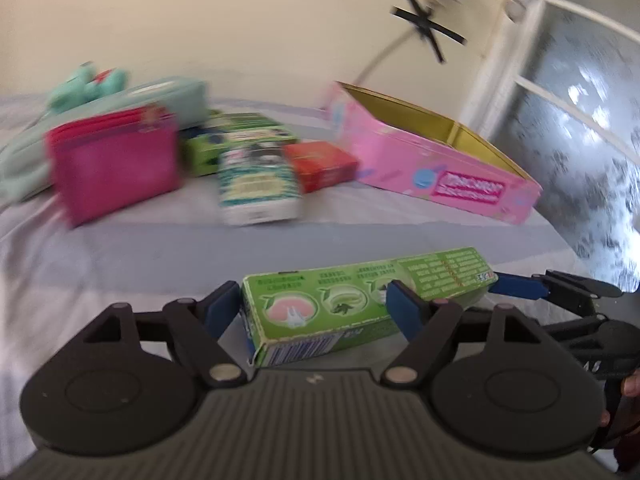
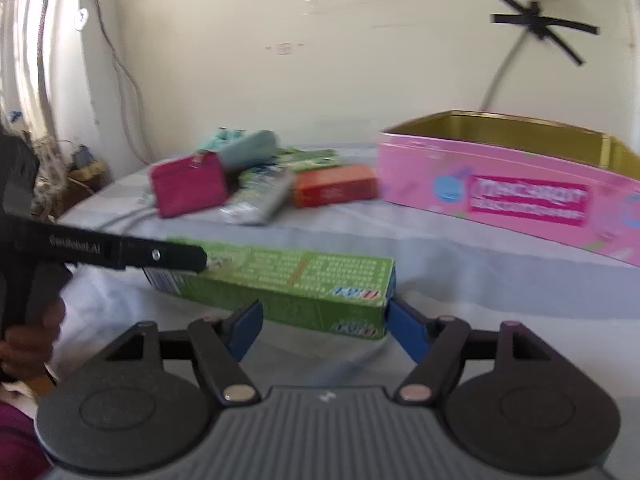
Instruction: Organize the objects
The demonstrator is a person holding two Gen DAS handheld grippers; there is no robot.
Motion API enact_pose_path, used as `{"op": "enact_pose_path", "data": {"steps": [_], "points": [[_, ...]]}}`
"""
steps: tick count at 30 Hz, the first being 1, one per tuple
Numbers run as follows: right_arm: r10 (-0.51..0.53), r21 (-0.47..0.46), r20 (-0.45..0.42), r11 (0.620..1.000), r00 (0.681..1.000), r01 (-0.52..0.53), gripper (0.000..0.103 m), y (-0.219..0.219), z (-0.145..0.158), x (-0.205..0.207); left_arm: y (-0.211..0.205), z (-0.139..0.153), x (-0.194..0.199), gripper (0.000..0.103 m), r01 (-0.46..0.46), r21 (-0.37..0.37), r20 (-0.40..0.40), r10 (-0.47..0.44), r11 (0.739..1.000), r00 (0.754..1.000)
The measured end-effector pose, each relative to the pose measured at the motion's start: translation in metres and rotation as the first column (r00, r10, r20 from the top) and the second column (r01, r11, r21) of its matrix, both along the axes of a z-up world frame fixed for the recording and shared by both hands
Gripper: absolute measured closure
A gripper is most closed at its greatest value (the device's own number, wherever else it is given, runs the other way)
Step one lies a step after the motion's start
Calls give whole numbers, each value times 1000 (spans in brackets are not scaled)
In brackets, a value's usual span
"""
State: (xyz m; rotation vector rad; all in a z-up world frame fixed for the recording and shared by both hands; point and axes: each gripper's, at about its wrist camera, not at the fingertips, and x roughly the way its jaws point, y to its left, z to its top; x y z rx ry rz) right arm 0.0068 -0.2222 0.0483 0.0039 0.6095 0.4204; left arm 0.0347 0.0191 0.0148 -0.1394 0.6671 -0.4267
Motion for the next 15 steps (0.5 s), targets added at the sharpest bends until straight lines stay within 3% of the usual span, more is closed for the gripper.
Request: {"op": "enact_pose_path", "data": {"steps": [5,7,8,10,15], "points": [[-61,-21,10,998,998,61,27,-11,-7,14,-21,0,20,21,29,9,-28,-29,1000,999],[-65,-7,7,998,998,65,32,-16,-9,18,-25,1,24,21,25,19,-30,-24,1000,999],[-78,-7,11,997,997,78,39,-18,-7,21,-27,2,24,21,27,24,-31,-26,999,999],[-95,21,32,995,995,94,39,-28,-2,22,-34,9,27,21,25,1,-33,-25,1000,999],[-157,25,227,988,961,155,39,-52,36,27,-67,59,54,21,78,-5,107,-77,997,991]]}}
